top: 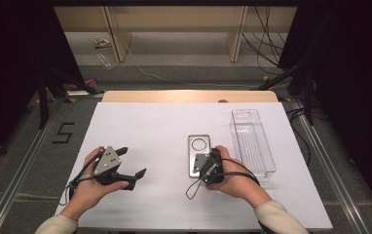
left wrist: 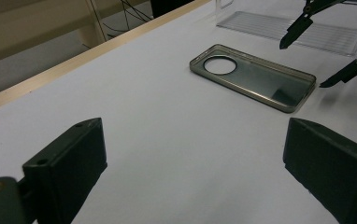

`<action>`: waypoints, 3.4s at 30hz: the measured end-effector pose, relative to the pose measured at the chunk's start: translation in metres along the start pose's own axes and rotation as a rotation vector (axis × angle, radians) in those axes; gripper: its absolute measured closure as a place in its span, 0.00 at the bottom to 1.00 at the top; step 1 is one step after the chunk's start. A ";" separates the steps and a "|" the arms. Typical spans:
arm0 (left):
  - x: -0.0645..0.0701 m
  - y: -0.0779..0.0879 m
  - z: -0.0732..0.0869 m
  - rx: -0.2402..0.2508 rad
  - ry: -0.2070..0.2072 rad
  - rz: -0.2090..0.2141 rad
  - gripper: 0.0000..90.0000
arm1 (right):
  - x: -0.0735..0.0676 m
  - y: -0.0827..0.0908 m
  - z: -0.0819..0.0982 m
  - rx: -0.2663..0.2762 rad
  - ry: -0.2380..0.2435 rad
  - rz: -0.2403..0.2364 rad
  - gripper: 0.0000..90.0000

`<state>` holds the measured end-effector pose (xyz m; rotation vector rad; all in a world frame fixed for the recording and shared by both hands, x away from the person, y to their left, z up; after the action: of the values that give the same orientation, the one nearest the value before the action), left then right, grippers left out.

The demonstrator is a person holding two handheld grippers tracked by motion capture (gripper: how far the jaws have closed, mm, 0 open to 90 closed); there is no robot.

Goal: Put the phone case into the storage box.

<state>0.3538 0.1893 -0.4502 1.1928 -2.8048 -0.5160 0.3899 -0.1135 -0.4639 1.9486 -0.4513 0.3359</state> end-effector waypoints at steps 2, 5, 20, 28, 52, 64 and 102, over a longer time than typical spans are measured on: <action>0.000 0.000 0.000 0.001 0.001 -0.001 0.06 | -0.001 -0.004 -0.001 -0.027 0.016 -0.007 0.36; 0.000 0.000 0.000 0.001 0.000 0.001 0.06 | -0.002 -0.008 -0.002 -0.045 0.028 -0.023 0.36; 0.001 0.000 0.000 0.001 -0.002 0.003 0.06 | -0.003 -0.015 -0.007 -0.095 0.052 -0.045 0.40; 0.001 0.000 -0.001 0.003 -0.003 0.003 0.06 | -0.005 -0.018 -0.009 -0.108 0.064 -0.053 0.42; 0.002 0.000 -0.001 0.004 -0.004 0.009 0.07 | -0.008 -0.021 -0.013 -0.137 0.103 -0.097 0.65; 0.002 0.000 -0.001 0.005 -0.004 0.009 0.07 | -0.012 -0.021 -0.014 -0.134 0.114 -0.129 0.78; 0.002 0.000 -0.001 0.006 -0.003 0.011 0.07 | -0.013 -0.020 -0.014 -0.158 0.114 -0.158 0.97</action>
<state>0.3526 0.1870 -0.4494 1.1785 -2.8152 -0.5098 0.3873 -0.0912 -0.4802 1.7882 -0.2405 0.2994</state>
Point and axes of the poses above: each handheld gripper's, and its own axes: y roughly backward along the jaws, z roughly out of its underside, x roughly to its right, the point moved 2 cm from there along -y, roughly forward along the jaws, and after that the axes turned 6 degrees about x, right-handed, at the moved point
